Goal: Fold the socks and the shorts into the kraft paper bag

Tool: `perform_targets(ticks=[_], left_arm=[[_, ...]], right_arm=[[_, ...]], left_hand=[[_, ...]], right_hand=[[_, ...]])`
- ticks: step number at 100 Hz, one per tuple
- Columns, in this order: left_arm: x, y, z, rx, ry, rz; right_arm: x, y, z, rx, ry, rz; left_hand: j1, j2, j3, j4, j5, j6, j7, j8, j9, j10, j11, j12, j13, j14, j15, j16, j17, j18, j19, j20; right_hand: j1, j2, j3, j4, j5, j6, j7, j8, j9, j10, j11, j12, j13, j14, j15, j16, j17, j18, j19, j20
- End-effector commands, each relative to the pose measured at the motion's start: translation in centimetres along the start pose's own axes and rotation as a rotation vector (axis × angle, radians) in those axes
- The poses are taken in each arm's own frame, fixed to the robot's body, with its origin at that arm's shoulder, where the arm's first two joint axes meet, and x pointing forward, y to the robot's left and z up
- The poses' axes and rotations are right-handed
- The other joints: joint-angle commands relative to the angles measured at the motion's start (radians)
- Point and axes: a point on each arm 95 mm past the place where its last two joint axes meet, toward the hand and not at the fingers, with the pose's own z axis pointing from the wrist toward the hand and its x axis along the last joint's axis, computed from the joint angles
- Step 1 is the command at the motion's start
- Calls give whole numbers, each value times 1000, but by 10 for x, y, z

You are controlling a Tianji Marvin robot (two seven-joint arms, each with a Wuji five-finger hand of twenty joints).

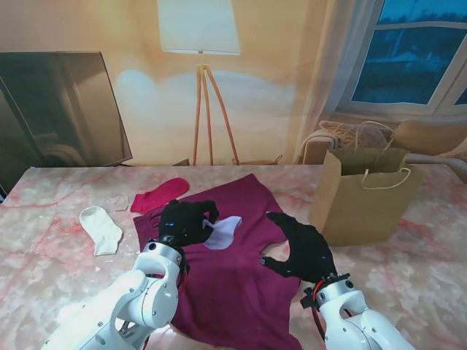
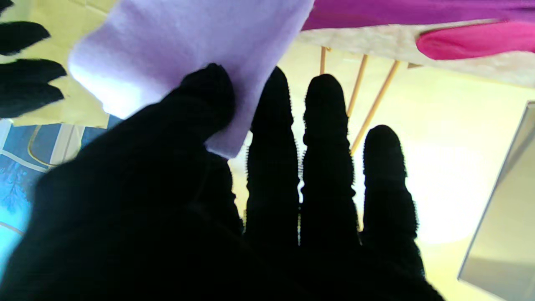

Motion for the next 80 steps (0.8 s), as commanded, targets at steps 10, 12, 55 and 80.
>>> perform_targets(ticks=[10,12,55,80], left_arm=[[14,10,8,-9,28,-24],[15,11,9,-10,31,-27],[35,22,17,-29,76,-65],[42,23,15,-32,98,-93]], right_arm=[[8,-4,3,4,14,5],[9,-5,4,1,17,5],[28,-7,8,-9,54,38],[30,-10,14,12,40,11]], left_hand=[[19,8,-6,-16,23,-10,37,-5,37,3,-1,4,35,-11,34,10,3,-3,34,-11],[19,8,-5,-15,23,-10,37,-5,36,2,-1,4,35,-10,35,10,3,-3,34,-11],[13,2,7,-11,24,-6,41,-6,37,4,6,1,38,-12,40,10,5,-6,41,-13],[11,1,12,-11,24,-7,42,-7,38,5,8,0,39,-11,41,9,1,-7,39,-16]], right_hand=[[-3,-65,58,-47,-60,9,-17,-13,-65,2,13,9,-49,-4,-4,-13,-8,-12,21,32],[-7,-71,65,-49,-63,8,-18,-13,-68,1,15,9,-50,-5,-5,-14,-7,-12,21,33],[-55,-152,144,-72,-48,34,16,-1,-55,19,41,18,-37,14,2,-22,13,2,24,38],[87,-195,182,-64,37,-32,75,43,32,-15,94,40,40,-1,33,-10,71,6,77,54]])
